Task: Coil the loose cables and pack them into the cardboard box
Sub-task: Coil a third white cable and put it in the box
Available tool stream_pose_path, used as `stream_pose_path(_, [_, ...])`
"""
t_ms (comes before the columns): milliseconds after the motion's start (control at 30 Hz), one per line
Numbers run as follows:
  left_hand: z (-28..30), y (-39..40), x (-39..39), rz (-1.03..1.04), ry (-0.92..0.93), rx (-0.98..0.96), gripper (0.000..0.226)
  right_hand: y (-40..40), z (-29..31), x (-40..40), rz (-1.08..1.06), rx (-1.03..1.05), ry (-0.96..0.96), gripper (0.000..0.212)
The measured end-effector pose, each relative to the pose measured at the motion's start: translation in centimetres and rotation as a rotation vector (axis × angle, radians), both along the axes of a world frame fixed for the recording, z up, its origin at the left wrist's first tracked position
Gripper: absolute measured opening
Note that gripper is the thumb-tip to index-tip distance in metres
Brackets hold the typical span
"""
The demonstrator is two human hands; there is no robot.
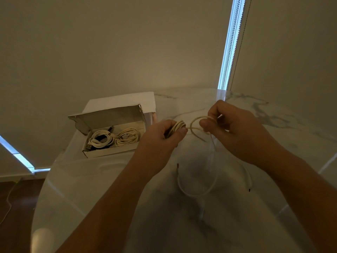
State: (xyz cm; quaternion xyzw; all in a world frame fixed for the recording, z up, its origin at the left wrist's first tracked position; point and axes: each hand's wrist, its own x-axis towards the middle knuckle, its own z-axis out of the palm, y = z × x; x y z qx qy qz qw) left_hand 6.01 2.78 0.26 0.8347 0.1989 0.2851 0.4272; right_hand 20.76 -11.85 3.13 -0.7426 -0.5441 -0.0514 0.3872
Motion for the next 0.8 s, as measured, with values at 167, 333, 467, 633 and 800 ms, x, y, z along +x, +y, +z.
stream_pose_path(167, [0.0, 0.0, 0.1, -0.014, -0.022, -0.043, 0.016, 0.0, -0.1, 0.4, -0.095, 0.009, 0.098, 0.028])
stream_pose_path(333, [0.3, -0.3, 0.0, -0.022, -0.065, -0.061, 0.016, 0.0, -0.5, 1.0, -0.110, 0.089, 0.208, 0.016])
stream_pose_path(467, [0.5, -0.6, 0.0, -0.024, -0.078, -0.043, 0.016, -0.1, -0.4, 1.3, -0.085, 0.090, 0.127, 0.034])
stream_pose_path(633, [0.4, -0.2, 0.0, -0.001, -0.090, -0.085, 0.015, -0.2, -0.3, 1.3, -0.068, 0.006, -0.018, 0.022])
stream_pose_path(800, [0.2, 0.0, 0.1, 0.022, -0.071, -0.088, 0.017, -0.2, -0.3, 1.3, -0.070, 0.030, -0.010, 0.024])
